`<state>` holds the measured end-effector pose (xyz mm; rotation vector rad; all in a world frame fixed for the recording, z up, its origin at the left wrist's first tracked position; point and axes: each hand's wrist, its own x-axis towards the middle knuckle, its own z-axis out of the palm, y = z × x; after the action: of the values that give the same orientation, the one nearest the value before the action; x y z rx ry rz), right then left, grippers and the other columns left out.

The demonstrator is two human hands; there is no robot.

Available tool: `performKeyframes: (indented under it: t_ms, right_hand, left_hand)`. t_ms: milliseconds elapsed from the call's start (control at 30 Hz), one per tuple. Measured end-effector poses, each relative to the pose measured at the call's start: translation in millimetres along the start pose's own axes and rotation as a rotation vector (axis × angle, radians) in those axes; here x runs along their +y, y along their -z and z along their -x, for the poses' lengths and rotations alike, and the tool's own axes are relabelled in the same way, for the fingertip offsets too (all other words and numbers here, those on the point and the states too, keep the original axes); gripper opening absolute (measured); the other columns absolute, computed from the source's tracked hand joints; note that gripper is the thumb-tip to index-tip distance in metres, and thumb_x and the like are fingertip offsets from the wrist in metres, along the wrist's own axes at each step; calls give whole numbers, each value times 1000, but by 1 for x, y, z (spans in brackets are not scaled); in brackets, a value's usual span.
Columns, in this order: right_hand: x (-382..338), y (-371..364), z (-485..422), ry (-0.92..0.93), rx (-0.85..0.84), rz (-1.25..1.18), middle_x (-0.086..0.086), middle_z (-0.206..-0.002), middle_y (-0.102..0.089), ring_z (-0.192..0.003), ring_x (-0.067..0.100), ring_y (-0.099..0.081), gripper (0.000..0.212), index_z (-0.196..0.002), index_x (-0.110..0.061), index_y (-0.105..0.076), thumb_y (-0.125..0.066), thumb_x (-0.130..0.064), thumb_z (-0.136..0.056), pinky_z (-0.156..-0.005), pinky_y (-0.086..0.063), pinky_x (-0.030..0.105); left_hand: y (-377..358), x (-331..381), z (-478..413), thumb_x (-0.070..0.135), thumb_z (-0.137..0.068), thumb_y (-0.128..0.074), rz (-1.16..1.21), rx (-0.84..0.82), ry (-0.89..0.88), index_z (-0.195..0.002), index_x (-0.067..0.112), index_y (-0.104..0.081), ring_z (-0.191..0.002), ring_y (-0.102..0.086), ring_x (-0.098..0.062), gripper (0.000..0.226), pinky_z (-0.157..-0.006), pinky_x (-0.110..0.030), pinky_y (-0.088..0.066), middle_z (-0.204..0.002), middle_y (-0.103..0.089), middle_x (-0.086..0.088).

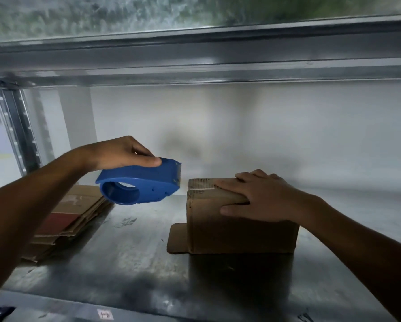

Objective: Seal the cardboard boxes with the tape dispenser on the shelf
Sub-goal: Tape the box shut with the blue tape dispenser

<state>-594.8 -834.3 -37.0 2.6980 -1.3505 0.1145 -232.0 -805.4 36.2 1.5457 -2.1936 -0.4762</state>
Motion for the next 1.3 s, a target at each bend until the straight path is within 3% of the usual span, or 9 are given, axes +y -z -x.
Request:
performKeyframes:
  t_ms: [267,367,467,633,800,900,1000,1067,1300]
  right_hand:
    - [-35,-2,-7,-38,18,-4,1,-149,-45,-133,27,-44,95,-147,-45,-28,-19,-98,-69,-104,-41,55]
    - [-43,-13,-10,18,141,117,2,-164,-30,-145,28,-35,94,-152,-28,-32,-19,-90,-82,-113,-34,52]
    - [-35,-16,-7,47,171,100,-6,-165,-28,-145,22,-36,91,-156,-34,-25,-21,-90,-84,-114,-33,44]
    - [-29,-18,-4,59,174,50,-9,-167,-25,-150,19,-30,90,-159,-43,-13,-22,-91,-83,-118,-27,40]
    - [-24,-9,-6,108,157,-9,-11,-165,-27,-149,20,-32,76,-150,-65,1,-24,-90,-82,-116,-30,43]
    - [-22,6,-10,98,56,-120,-12,-157,-40,-141,20,-42,68,-147,-63,-20,-45,-79,-86,-109,-40,45]
    - [-47,3,-13,66,222,-149,-14,-105,-67,-97,15,-64,57,-111,-37,-58,-34,-78,-79,-75,-44,34]
    - [-74,-6,-19,-2,364,-83,-15,-80,-60,-74,12,-58,65,-89,-31,-48,-22,-89,-78,-71,-41,33]
    - [-74,-23,-23,-39,383,-37,-6,-121,-67,-109,19,-64,53,-136,-30,-43,-34,-62,-95,-107,-43,53]
  left_hand:
    - [-15,0,-5,88,-66,-65,-112,-83,102,-98,48,-78,-83,-75,-6,53,-78,-29,-57,-94,-77,18]
    - [-18,3,-6,93,-61,-63,-143,-114,112,-97,48,-77,-80,-75,-5,59,-76,-27,-56,-92,-77,18]
    - [-22,4,-15,98,-57,-60,-175,-90,143,-93,50,-77,-76,-73,-3,63,-75,-28,-57,-89,-76,20]
    - [-43,-22,-14,88,-56,-65,-917,-275,305,-70,29,-74,-61,-66,-7,61,-69,-30,-58,-62,-69,13]
    - [-7,-34,0,105,-53,-41,-692,251,156,-84,59,-70,-74,-56,4,63,-61,-23,-39,-82,-63,32]
    - [-18,-33,-3,103,-57,-42,-510,446,101,-93,62,-71,-81,-59,2,62,-63,-23,-40,-93,-67,33]
    - [-37,-30,-5,93,-70,-50,-460,626,73,-95,57,-72,-81,-61,-6,49,-61,-23,-40,-90,-69,25]
    - [-49,-28,-10,86,-76,-54,-412,742,52,-98,53,-74,-78,-63,-10,44,-62,-23,-44,-89,-73,20]
    - [-81,-16,-24,78,-76,-59,-174,949,-72,-105,43,-77,-70,-64,-10,49,-63,-23,-48,-90,-76,16]
